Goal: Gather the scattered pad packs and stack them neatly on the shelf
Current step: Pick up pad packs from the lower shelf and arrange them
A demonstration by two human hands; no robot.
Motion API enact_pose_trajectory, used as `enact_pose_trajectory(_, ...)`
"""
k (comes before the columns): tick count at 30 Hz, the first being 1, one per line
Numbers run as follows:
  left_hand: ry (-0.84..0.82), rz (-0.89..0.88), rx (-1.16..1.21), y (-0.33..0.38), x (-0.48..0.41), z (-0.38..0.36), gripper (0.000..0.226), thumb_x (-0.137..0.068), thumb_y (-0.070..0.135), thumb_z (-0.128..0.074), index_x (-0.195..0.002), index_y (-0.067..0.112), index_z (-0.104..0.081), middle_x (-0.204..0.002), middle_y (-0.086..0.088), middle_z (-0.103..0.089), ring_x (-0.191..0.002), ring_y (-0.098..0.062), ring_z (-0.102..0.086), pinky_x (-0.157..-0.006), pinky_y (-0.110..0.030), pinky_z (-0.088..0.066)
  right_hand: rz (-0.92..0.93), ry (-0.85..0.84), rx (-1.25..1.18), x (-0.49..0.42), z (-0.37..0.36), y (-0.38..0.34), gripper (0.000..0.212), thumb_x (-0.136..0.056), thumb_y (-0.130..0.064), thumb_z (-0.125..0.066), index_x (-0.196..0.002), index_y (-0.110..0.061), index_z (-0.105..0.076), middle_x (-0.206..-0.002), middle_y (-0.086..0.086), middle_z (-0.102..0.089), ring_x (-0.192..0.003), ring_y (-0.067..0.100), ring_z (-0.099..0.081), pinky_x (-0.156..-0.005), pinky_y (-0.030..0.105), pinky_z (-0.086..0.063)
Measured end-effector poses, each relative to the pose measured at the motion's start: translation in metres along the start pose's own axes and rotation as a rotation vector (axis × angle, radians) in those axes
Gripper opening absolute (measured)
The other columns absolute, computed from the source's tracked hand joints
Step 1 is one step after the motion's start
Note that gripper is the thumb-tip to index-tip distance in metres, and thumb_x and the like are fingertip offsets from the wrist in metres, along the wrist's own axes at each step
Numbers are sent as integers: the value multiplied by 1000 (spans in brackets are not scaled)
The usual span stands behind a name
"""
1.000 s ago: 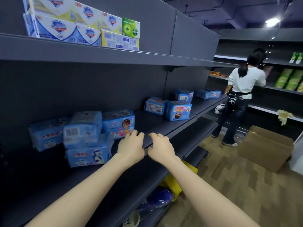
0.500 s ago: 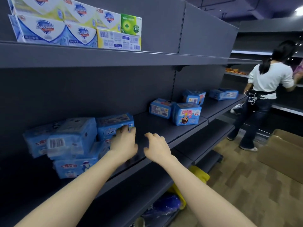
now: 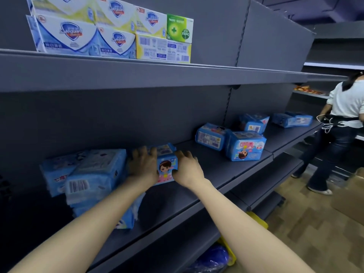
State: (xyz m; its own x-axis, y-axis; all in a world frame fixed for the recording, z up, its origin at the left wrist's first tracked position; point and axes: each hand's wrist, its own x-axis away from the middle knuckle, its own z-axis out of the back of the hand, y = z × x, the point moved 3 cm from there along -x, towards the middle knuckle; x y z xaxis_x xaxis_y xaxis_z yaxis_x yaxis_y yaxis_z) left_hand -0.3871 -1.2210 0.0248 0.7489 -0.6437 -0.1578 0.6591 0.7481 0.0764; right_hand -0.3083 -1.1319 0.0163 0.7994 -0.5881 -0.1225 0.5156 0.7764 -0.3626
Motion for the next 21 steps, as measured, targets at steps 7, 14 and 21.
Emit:
enact_pose_trajectory(7,-7,7,39,-17,-10,-4,60,-85,29,-63,-134,14,-32,-134,-12,-32,-125,-31,-33,-94,-38,-41,18,-47,-56,-18,-8,-9,71,-86,-11,-55,-148,-19,-22,-143,13,-28,-125,38,-37,-101,38,-40)
enact_pose_trajectory(14,-32,24,100,-23,-14,-8,52,-85,24,-63,-128,9,-37,-132,-15,-30,-120,-35,-41,-90,-37,-45,-26,-81,-131,-27,-19,-13,73,-88,-8,-51,-150,-19,-15,-143,22,-24,-118,42,-47,-99,37,-42)
enact_pose_trajectory(21,-22,12,151,-18,-19,-10,47,-86,17,-64,-126,8,-41,-131,-18,-33,-117,-37,-46,-87,-36,-47,-38,-20,-213,-25,-20,-12,66,-90,-10,-48,-150,-21,-22,-133,19,-35,-111,39,-50,-97,39,-45)
